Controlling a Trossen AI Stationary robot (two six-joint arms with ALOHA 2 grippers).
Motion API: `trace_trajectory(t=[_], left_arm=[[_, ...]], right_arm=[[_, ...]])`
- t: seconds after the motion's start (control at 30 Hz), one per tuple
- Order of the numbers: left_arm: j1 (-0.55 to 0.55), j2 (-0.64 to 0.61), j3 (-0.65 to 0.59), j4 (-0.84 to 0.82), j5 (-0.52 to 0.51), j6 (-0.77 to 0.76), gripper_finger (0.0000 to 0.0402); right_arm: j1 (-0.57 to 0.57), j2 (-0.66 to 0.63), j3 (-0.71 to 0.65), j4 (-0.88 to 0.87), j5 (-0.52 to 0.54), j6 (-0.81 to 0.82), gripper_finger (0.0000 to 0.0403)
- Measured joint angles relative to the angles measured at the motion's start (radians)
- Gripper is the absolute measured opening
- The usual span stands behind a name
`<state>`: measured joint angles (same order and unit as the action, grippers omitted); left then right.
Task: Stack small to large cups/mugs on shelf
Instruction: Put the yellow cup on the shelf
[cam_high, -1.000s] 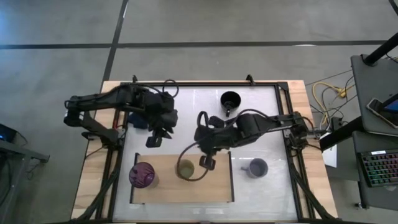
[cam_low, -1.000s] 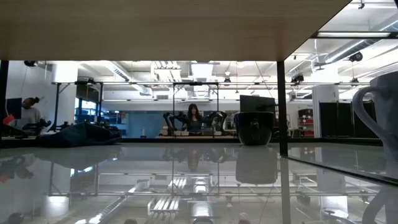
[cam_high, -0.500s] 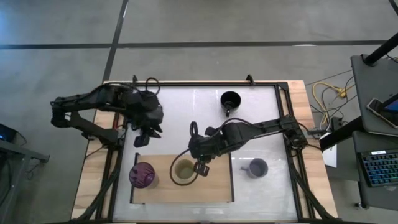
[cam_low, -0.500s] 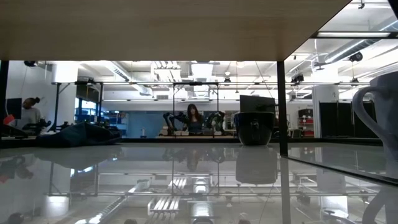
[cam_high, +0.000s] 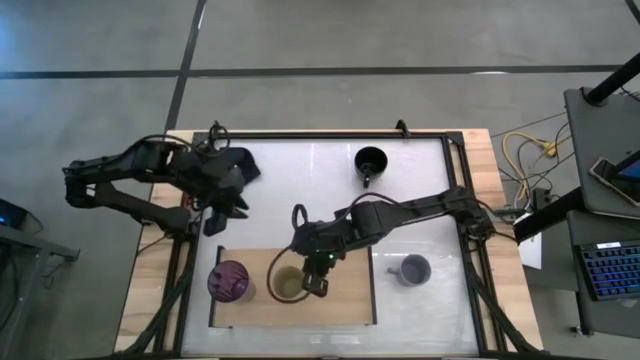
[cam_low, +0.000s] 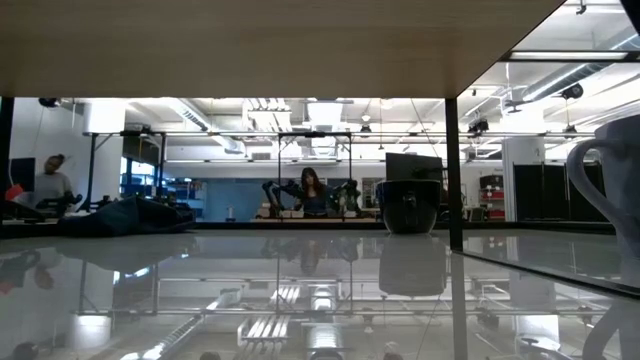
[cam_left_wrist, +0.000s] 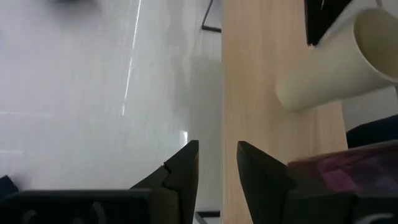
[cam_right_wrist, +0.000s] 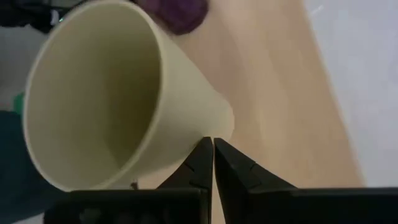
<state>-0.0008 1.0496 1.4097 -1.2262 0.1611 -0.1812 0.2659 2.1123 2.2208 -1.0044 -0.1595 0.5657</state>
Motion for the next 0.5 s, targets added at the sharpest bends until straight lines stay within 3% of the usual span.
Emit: trace_trajectory(t=[0.1, 0.27, 0.4, 0.5], left_arm=[[0.0, -0.002, -0.008, 0.01, -0.005, 0.0, 0.0095], [0.001, 0.01, -0.009, 0.015, -0.006, 0.0, 0.0095], [0.001, 0.021, -0.008, 0.015, -0.006, 0.0, 0.0095], [0.001, 0.021, -0.01, 0.013, -0.006, 0.0, 0.0095]], right_arm=[[0.0, 0.013, 0.0, 0.004, 0.016, -0.005, 0.0009], [-0.019, 0.009, 0.003, 0.012, 0.146, 0.006, 0.0009], [-0.031, -0.002, 0.054, -0.22, 0.172, 0.014, 0.0009], [-0.024, -0.01, 0.075, -0.322, 0.108, 0.004, 0.0009]])
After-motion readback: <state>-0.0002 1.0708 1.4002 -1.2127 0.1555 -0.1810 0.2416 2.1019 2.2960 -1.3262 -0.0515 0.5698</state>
